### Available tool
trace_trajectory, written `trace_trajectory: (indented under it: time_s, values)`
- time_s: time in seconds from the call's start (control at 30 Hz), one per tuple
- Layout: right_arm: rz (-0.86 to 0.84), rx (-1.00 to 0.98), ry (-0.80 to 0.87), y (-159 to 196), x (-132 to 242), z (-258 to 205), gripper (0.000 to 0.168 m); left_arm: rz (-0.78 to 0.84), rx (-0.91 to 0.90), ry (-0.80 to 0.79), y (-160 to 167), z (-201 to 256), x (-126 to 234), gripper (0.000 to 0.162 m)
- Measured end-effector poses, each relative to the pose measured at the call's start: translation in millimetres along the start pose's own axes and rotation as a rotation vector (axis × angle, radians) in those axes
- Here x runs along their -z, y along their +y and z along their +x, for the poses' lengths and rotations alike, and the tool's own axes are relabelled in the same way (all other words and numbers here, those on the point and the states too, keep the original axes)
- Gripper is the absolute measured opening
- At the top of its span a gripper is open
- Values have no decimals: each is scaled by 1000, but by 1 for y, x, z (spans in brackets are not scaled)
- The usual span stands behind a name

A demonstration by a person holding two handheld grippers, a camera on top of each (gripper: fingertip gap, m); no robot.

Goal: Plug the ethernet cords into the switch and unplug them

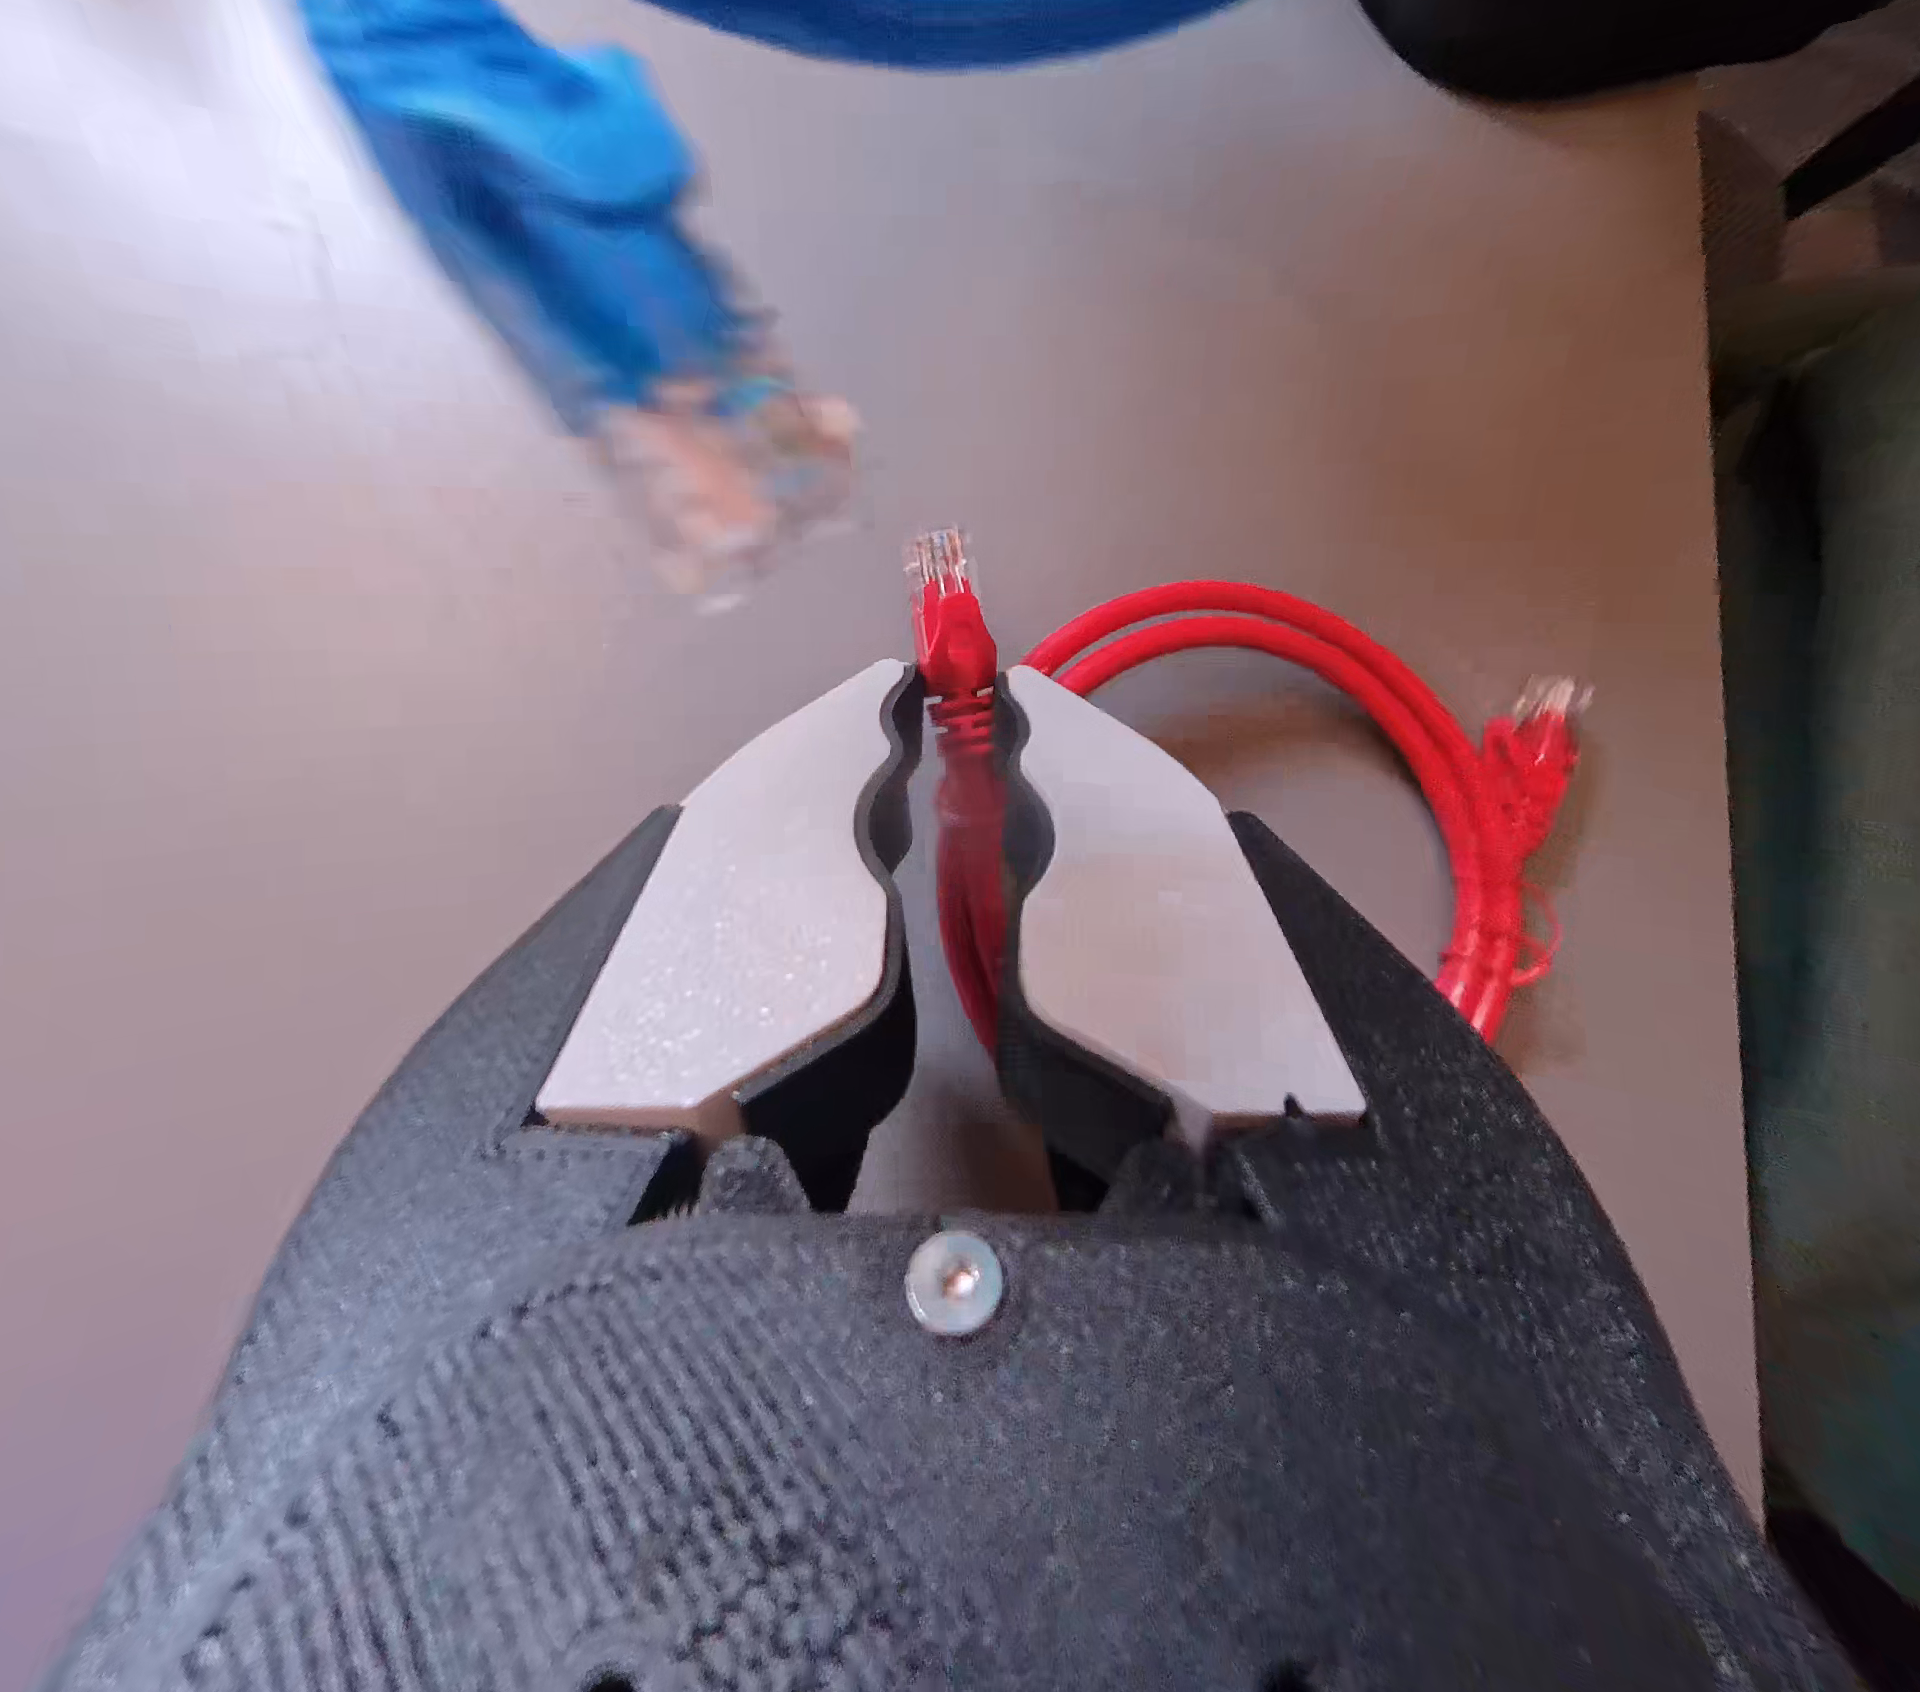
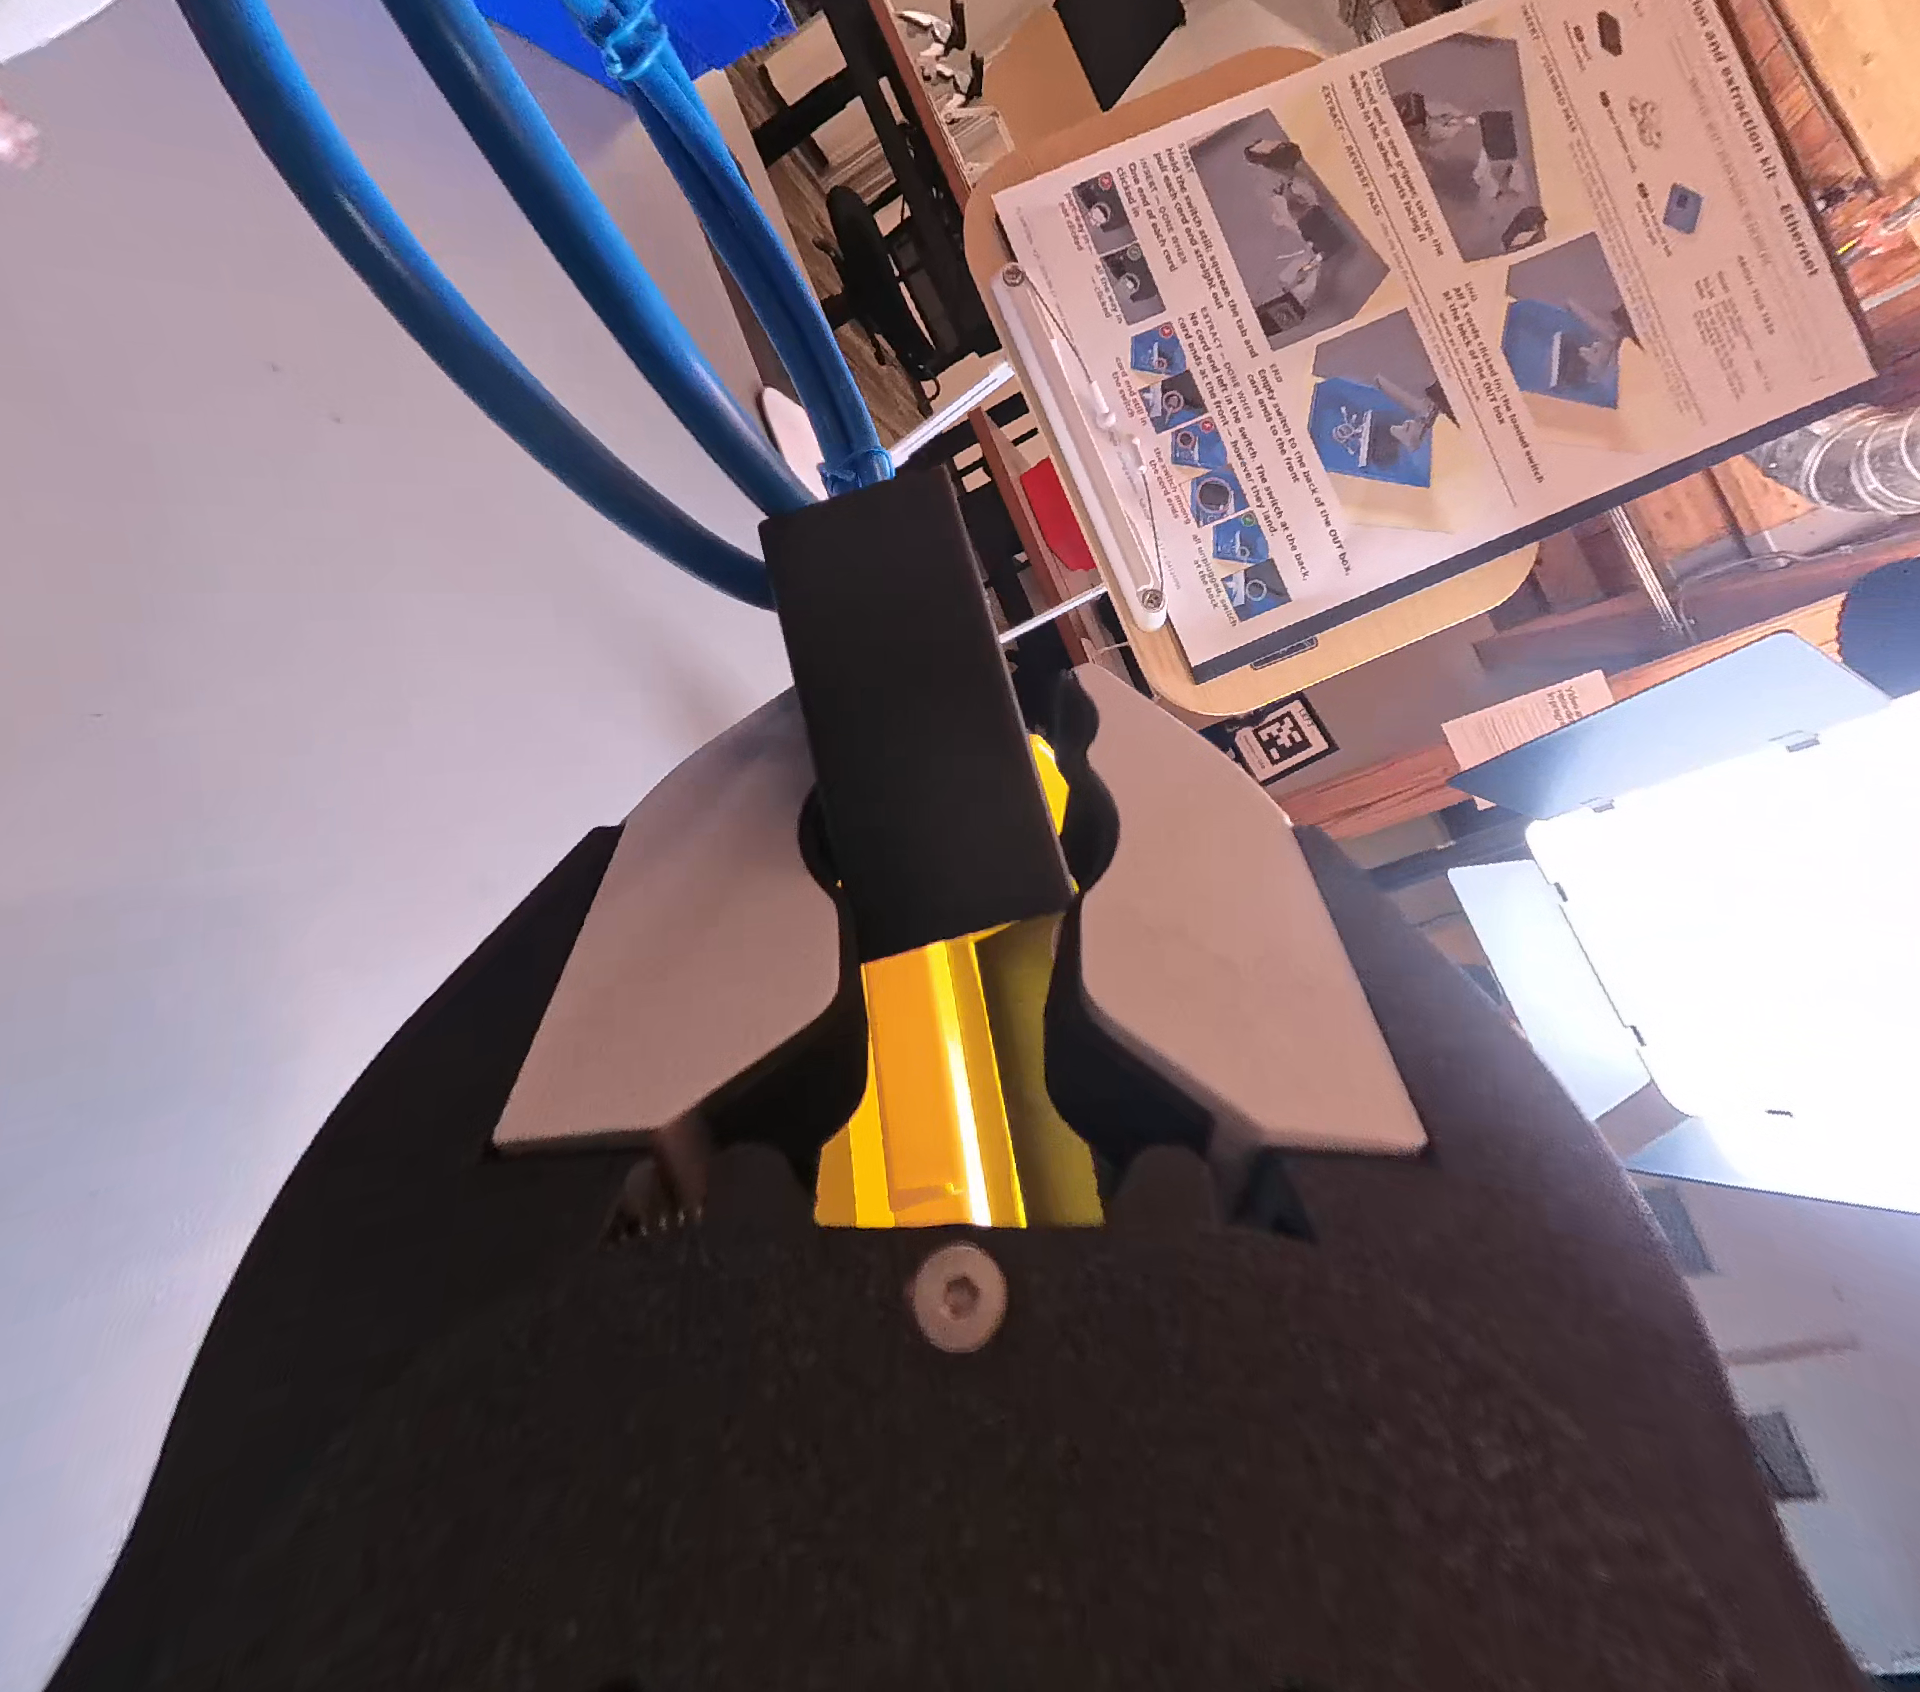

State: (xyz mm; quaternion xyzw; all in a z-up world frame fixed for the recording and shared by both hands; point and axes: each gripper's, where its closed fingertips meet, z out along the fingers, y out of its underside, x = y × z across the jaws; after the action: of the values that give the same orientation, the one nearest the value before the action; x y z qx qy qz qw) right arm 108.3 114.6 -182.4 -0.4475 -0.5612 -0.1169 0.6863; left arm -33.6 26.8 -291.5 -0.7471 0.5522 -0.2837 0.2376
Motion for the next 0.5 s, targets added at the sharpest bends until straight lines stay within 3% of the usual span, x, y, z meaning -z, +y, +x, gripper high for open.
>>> trace_trajectory:
  time_s: [0.03, 0.17, 0.3, 0.5]
  values:
    - [5, 3, -3, -1, 0, -1, 38, 23, 2, 0, -3, -3, 10, 13]
    - [28, 22, -31, -8, -1, -8, 38, 113, -11, -46, -13, -18, 61, 13]
    - [47, 46, -82, -14, -6, -23, 38, 247, -17, 62, -35, -1, 99, 12]
    - [49, 135, -158, -23, -16, -54, 38, 187, -100, 151, -69, 24, 122, 12]
